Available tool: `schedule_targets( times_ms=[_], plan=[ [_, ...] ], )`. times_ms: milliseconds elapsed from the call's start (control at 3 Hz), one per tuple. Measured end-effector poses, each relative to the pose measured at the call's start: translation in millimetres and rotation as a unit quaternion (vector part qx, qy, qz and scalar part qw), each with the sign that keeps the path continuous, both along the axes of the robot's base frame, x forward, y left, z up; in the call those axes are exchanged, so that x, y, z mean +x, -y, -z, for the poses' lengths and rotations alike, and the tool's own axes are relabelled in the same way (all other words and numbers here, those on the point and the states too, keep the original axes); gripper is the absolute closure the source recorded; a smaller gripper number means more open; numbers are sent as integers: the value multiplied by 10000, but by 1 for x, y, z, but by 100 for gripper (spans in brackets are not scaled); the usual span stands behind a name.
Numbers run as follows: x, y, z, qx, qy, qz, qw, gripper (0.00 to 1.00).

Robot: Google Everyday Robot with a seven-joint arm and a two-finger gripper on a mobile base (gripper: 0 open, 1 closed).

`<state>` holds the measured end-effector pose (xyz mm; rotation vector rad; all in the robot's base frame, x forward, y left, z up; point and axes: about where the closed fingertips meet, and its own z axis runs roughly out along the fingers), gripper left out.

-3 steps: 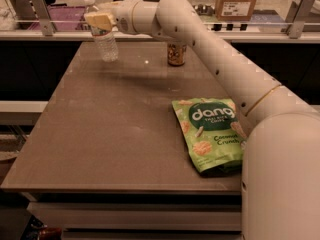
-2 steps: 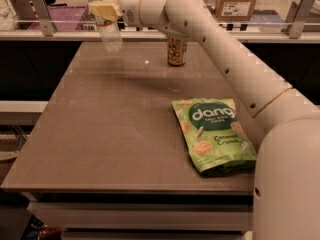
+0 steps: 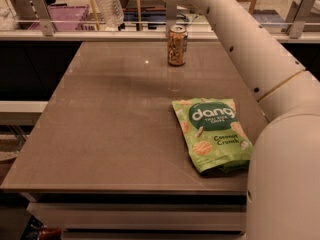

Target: Pick water bottle

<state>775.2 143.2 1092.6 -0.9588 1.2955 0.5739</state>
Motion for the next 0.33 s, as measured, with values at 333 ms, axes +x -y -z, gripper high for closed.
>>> schedule_targets(
  times_ms=[333],
  plan=[
    [2, 1, 0, -19, -13, 23, 10000, 100]
  ],
)
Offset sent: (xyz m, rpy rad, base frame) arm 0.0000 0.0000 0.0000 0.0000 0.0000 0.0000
